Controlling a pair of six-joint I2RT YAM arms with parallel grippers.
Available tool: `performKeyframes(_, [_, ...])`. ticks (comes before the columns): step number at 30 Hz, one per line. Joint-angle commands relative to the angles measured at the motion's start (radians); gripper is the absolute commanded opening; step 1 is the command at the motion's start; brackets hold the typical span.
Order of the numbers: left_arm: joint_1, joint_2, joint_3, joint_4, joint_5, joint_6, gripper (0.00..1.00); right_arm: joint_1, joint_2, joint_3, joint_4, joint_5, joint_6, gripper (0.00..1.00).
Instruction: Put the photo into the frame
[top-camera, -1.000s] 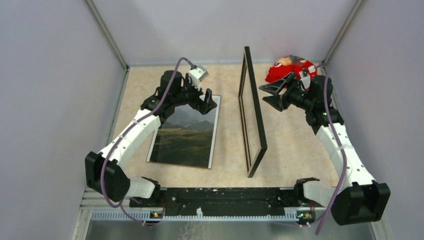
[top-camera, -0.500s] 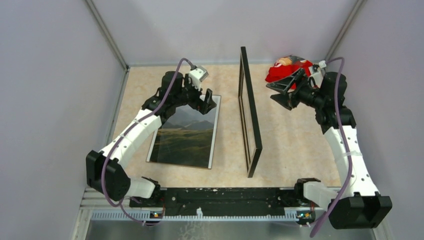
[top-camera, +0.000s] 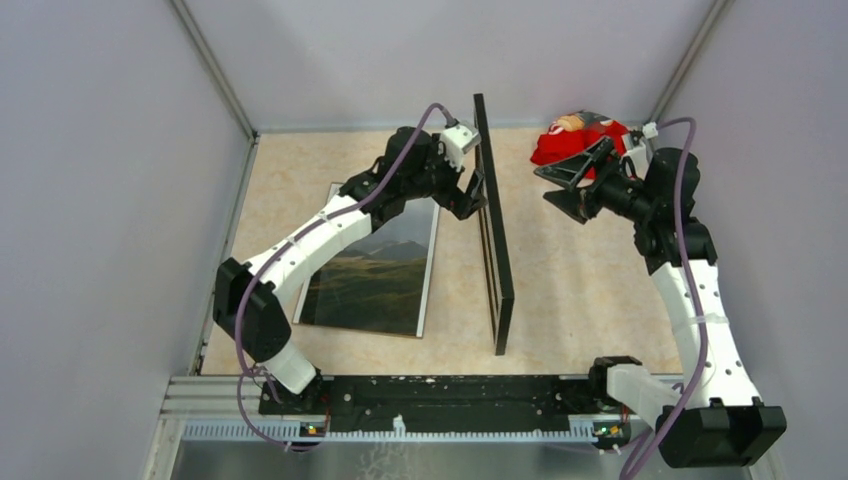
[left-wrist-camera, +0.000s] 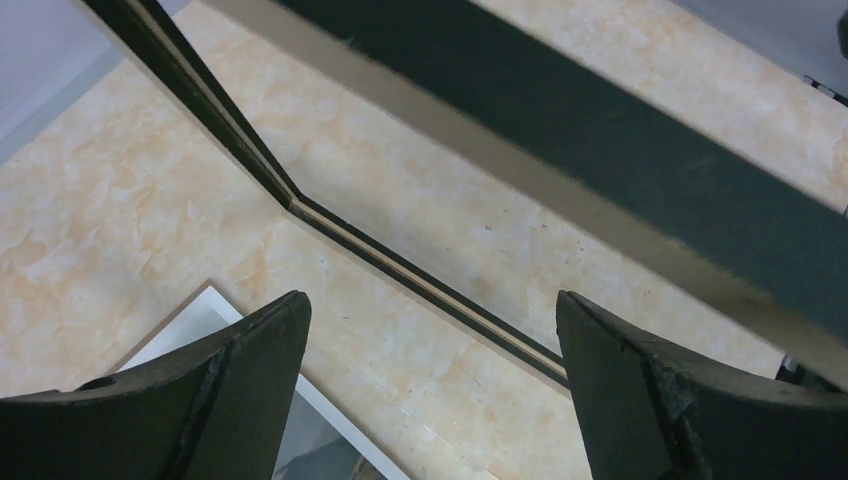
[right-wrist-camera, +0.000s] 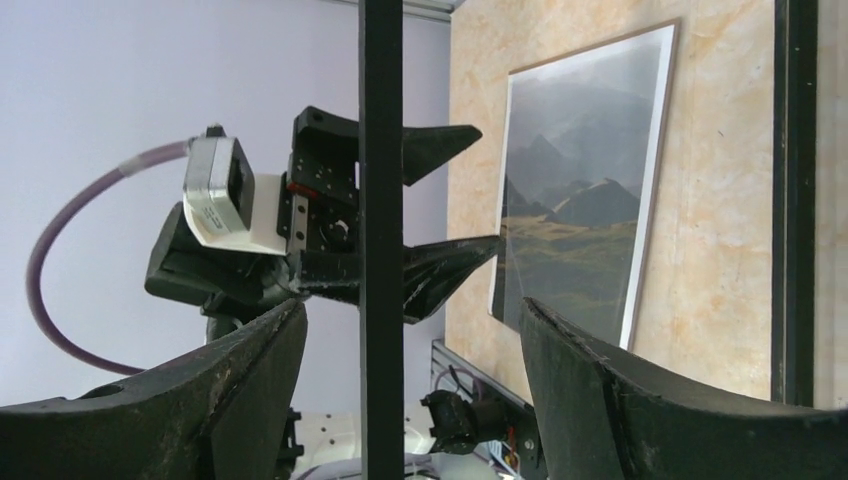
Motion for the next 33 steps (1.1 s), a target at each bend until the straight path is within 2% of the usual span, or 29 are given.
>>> performKeyframes(1, [-0.013, 0.032, 0.067, 0.004, -0.043, -0.022, 0.99, 0.009, -0.026, 0.049, -0.049, 0.013, -0.066, 0.78])
performKeyframes(10, [-0.033, 0.086, 0.108, 0.0, -0.049, -0.017, 0.99, 0.063, 0.006, 0.074, -0.071, 0.012, -0.125, 0.79])
performKeyframes(13, [-0.033, 0.09, 0.099, -0.01, -0.065, -0.007, 0.99, 0.064, 0.024, 0.127, -0.146, 0.04, -0.191, 0.78])
performKeyframes(18, [-0.031, 0.07, 0.021, -0.01, -0.102, 0.016, 0.99, 0.064, 0.061, 0.257, -0.35, 0.158, -0.365, 0.69])
performKeyframes(21, [-0.031, 0.057, -0.023, -0.009, -0.121, 0.025, 0.99, 0.064, 0.067, 0.26, -0.415, 0.206, -0.428, 0.57])
performKeyframes(23, [-0.03, 0.046, -0.049, -0.007, -0.135, 0.03, 0.99, 0.064, 0.072, 0.25, -0.446, 0.238, -0.462, 0.52])
performKeyframes(28, [-0.03, 0.018, -0.096, -0.002, -0.171, 0.036, 0.99, 0.064, 0.073, 0.233, -0.495, 0.313, -0.518, 0.52])
performKeyframes(33, [-0.028, 0.001, -0.124, -0.003, -0.191, 0.042, 0.99, 0.064, 0.064, 0.29, -0.56, 0.438, -0.573, 0.5])
